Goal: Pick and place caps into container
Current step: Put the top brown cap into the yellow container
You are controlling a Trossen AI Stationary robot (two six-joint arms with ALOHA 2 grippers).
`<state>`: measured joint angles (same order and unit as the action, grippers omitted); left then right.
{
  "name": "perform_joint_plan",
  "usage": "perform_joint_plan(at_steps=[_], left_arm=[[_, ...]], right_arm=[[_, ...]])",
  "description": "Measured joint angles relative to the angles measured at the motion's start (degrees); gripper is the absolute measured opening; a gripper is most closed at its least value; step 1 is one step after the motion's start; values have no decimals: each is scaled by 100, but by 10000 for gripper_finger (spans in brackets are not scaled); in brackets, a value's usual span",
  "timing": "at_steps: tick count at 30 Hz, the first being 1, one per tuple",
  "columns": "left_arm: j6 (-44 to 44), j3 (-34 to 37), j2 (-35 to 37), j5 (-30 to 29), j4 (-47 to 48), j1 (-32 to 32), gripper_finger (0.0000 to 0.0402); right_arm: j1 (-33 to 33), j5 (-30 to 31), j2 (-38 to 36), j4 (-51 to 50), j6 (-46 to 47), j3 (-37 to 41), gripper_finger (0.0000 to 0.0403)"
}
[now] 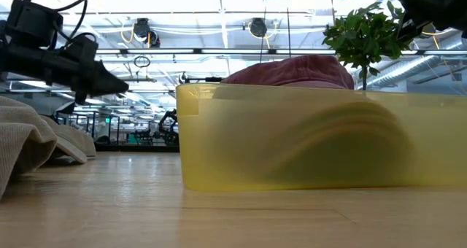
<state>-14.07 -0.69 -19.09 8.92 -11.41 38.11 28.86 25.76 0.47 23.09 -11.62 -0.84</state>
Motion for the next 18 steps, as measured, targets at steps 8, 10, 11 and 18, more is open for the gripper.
perform_joint_plan(at_steps=[8,10,11,18], left_arm=[[-261,-2,-2,355,310,-177,46],[-306,-2,-2,356,484,-220,47],[-326,-2,-2,358,551,-243,47],[263,-100,-2,1353,670,-550,46]], right_arm=[[0,24,2,23,-294,4,0],[0,157,2,27,-300,4,0],[-2,176,2,40,-302,4,0],[-2,129,4,37,-467,4,0]])
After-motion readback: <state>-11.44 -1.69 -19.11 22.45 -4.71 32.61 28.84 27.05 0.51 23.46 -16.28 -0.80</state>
